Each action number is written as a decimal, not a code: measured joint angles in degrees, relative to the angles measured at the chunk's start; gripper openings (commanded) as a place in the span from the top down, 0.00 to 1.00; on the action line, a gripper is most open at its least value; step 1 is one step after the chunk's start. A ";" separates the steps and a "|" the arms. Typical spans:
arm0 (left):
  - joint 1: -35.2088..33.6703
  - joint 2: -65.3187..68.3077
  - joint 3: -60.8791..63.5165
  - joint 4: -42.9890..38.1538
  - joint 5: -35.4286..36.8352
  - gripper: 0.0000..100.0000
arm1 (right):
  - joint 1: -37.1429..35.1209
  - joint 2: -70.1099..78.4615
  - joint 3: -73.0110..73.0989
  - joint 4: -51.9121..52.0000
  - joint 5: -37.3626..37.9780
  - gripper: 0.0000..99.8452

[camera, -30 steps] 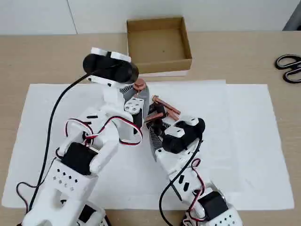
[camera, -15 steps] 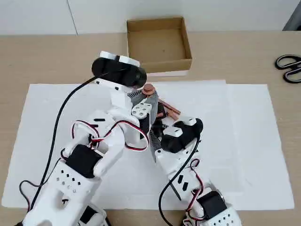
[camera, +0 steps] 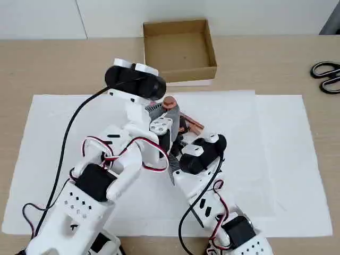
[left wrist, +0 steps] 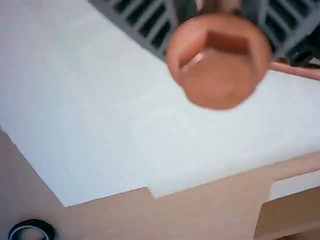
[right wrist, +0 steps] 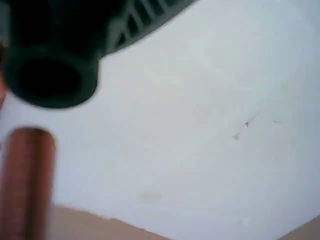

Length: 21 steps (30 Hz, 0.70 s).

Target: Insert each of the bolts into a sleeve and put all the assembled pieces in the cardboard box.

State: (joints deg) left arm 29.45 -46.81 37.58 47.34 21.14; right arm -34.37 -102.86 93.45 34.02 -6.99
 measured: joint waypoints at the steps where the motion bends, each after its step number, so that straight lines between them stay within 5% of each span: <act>1: 0.18 0.00 0.00 0.00 0.00 0.99 | 0.00 0.00 0.00 0.00 0.00 1.00; 21: 0.18 -0.09 0.00 3.25 0.35 0.99 | -0.09 0.00 0.09 -0.09 0.00 1.00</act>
State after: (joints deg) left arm 29.63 -46.90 37.58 50.59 21.49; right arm -34.46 -102.86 93.54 33.93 -6.99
